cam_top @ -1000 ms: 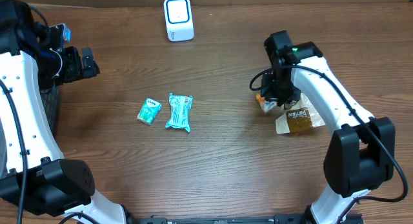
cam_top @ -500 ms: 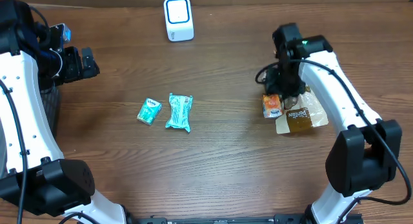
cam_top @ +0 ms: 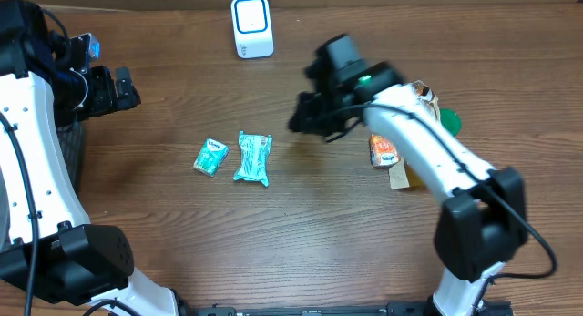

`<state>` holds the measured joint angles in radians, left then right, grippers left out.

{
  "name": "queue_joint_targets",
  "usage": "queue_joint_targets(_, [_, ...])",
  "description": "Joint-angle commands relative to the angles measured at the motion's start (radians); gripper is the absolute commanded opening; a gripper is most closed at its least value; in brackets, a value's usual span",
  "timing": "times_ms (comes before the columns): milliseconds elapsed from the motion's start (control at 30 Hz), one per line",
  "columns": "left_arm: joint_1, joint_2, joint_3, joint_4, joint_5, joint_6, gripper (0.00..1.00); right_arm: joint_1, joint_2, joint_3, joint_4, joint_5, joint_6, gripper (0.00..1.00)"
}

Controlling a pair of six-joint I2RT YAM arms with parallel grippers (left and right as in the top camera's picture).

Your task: Scan the item barcode

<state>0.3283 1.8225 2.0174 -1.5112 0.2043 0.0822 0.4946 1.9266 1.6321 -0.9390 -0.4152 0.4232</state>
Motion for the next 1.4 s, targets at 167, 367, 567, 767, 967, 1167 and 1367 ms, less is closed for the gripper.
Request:
queue_joint_targets(167, [0.004,-0.004,0.005,0.002,-0.002,0.016,1.00,0.216,0.140,-0.010,0.246,-0.004,0.220,0.10])
queue_joint_targets(367, [0.004,-0.004,0.005,0.002,-0.002,0.016,1.00,0.280,0.210,-0.010,0.296,-0.005,0.243,0.20])
queue_joint_targets(567, [0.004,-0.004,0.005,0.002,-0.002,0.016,1.00,0.291,0.224,-0.010,0.254,0.001,0.238,0.30])
queue_joint_targets(767, [0.004,-0.004,0.005,0.002,-0.002,0.016,1.00,0.260,0.224,-0.010,0.124,0.041,0.230,0.30])
queue_joint_targets(967, [0.004,-0.004,0.005,0.002,-0.002,0.016,1.00,0.193,0.224,-0.010,0.016,0.102,0.193,0.32])
queue_joint_targets(1167, [0.004,-0.004,0.005,0.002,-0.002,0.016,1.00,0.124,0.224,0.000,0.015,0.079,0.132,0.33])
queue_joint_targets(1367, [0.004,-0.004,0.005,0.002,-0.002,0.016,1.00,0.129,0.224,0.053,0.091,-0.111,-0.014,0.34])
